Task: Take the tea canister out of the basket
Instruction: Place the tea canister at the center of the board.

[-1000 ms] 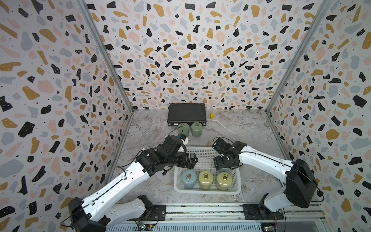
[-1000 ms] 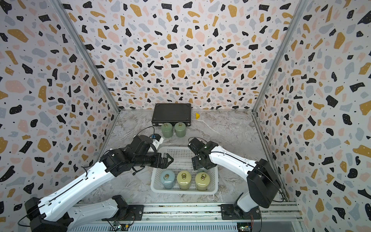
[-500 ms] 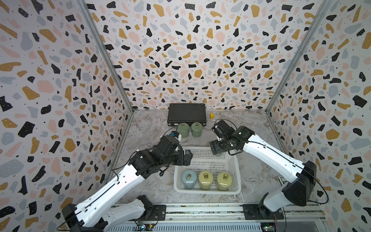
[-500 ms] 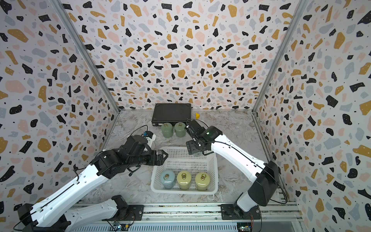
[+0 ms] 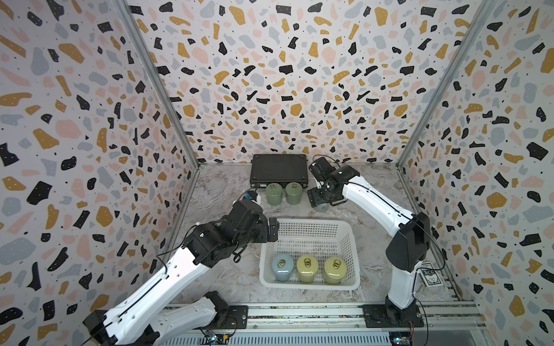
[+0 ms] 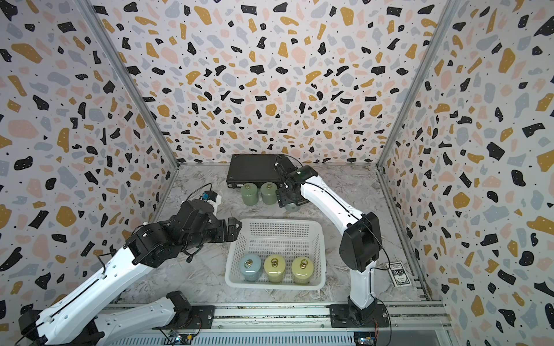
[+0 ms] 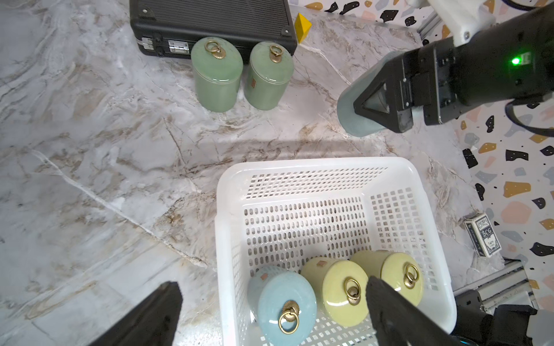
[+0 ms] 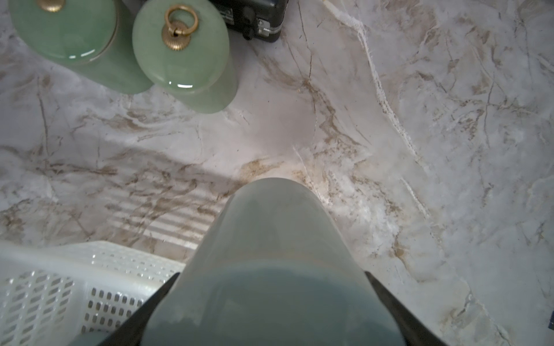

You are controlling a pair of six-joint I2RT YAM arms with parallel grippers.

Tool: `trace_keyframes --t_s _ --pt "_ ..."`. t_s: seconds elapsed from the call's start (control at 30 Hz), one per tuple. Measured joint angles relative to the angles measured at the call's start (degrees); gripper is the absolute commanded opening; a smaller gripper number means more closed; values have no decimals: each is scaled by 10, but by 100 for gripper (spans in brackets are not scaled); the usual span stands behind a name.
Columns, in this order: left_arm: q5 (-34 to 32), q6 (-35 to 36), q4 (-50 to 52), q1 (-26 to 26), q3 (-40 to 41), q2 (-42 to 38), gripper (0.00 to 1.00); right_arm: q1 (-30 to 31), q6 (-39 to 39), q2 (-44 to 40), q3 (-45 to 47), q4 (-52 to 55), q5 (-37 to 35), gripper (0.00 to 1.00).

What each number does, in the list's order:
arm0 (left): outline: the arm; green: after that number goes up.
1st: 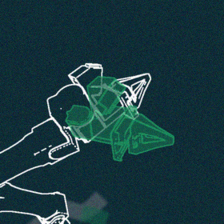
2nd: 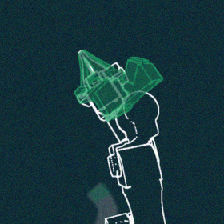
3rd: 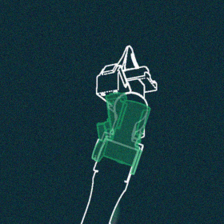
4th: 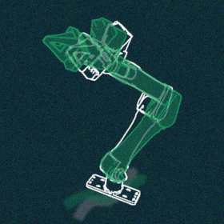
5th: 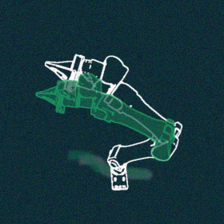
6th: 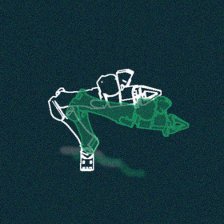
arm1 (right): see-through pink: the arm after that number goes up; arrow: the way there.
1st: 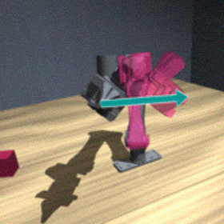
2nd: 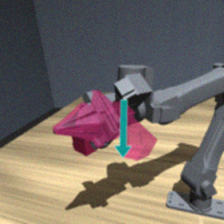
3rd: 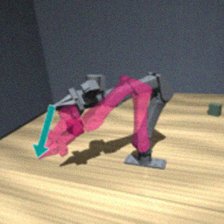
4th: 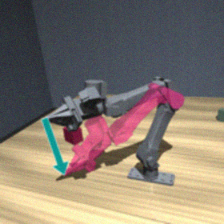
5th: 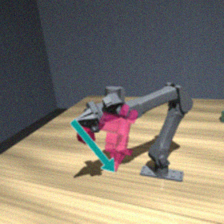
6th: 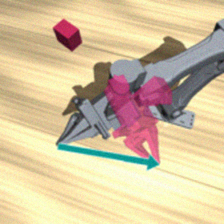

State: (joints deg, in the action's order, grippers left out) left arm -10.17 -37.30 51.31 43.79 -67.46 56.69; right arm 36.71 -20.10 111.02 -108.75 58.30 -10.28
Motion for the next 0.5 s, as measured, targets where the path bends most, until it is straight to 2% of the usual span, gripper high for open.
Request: trace_keyframes --t_s 0.5 --pt "-11 15 -2 -6 -35 38 100 -50 11 169 -134 -23 20 75"
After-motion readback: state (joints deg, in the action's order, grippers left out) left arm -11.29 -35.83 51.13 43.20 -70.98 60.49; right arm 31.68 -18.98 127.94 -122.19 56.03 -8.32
